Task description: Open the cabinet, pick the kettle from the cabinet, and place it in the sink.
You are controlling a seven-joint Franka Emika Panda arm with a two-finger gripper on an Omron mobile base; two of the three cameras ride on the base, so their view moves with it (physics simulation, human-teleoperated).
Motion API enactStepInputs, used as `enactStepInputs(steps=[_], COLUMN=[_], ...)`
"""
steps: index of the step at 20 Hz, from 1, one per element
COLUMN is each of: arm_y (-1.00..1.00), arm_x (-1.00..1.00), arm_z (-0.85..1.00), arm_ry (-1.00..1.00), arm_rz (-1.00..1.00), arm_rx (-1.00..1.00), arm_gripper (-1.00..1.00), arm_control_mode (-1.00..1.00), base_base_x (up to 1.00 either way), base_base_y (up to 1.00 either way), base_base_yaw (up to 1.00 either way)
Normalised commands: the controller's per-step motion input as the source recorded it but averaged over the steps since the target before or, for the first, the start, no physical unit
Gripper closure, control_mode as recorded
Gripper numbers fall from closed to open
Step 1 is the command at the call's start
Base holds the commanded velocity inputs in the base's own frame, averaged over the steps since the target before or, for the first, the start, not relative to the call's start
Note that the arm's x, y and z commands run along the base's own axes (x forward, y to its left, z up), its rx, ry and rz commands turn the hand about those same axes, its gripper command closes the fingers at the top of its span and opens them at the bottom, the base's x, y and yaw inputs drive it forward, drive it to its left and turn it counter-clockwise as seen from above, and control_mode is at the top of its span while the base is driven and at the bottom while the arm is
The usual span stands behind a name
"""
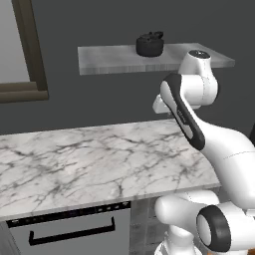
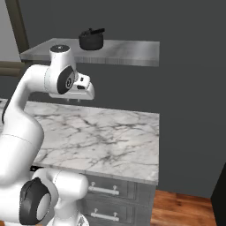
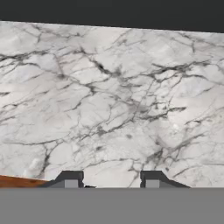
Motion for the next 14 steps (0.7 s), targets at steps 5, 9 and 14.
enactStepInputs(steps=[5,9,14], arm_y=[0.0,0.0,0.0], arm_x=[-0.06,-0.11,-0.08], arm_z=[0.0,0.0,0.01], arm_ry=[-0.08,-0.2,-0.25], arm_rz=[0.0,0.0,-0.02], arm_rx=[0.0,0.0,0.0], arm_gripper=[-1.0,-1.0,-1.0], arm_control_mode=[-1.0,-1.0,-1.0], base_base_x=[0.0,0.0,0.0], base_base_y=[0.0,0.0,0.0], base_base_yaw=[0.0,0.0,0.0])
